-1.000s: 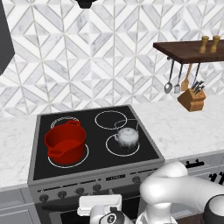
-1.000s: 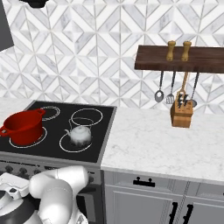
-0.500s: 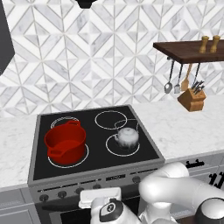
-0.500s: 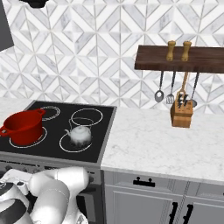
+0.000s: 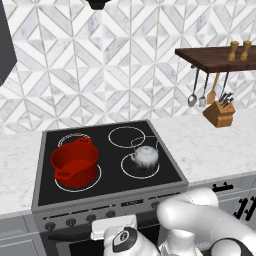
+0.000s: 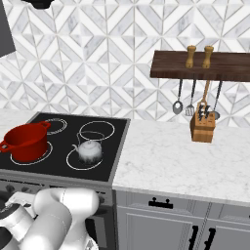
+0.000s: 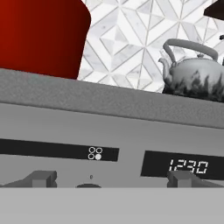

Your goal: Pick the kettle from the counter and place it on a stove burner. Then turn the burner on.

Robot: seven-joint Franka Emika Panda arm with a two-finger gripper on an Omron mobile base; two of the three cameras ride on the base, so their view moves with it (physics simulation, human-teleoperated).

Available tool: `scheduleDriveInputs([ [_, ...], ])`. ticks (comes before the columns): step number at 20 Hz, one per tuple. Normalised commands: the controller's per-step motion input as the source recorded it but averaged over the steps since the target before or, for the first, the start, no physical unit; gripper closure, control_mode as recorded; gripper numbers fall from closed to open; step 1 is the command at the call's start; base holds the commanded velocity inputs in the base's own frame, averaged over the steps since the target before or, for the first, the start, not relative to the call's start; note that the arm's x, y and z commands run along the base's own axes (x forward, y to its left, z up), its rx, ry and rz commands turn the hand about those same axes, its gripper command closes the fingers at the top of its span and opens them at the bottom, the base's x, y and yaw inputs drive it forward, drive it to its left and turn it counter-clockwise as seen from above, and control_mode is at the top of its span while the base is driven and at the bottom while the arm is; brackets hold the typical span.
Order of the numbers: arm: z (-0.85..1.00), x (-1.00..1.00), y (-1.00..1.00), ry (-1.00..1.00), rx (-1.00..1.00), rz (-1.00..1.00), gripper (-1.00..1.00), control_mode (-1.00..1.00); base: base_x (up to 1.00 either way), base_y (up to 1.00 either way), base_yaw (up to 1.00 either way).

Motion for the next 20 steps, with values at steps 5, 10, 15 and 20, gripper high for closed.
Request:
scheduleDriveInputs([
  [5,-0.2,0.0,0.0,0.0,0.0,0.0,-1.0,-1.0,0.0,0.0,0.0],
  [10,-0.16,0.0,0.0,0.0,0.0,0.0,-1.0,-1.0,0.0,0.0,0.0],
  [15,-0.12,0.0,0.0,0.0,0.0,0.0,-1.0,-1.0,0.0,0.0,0.0],
  [20,-0.13,0.0,0.0,0.01,0.0,0.0,-1.0,-1.0,0.0,0.0,0.0],
])
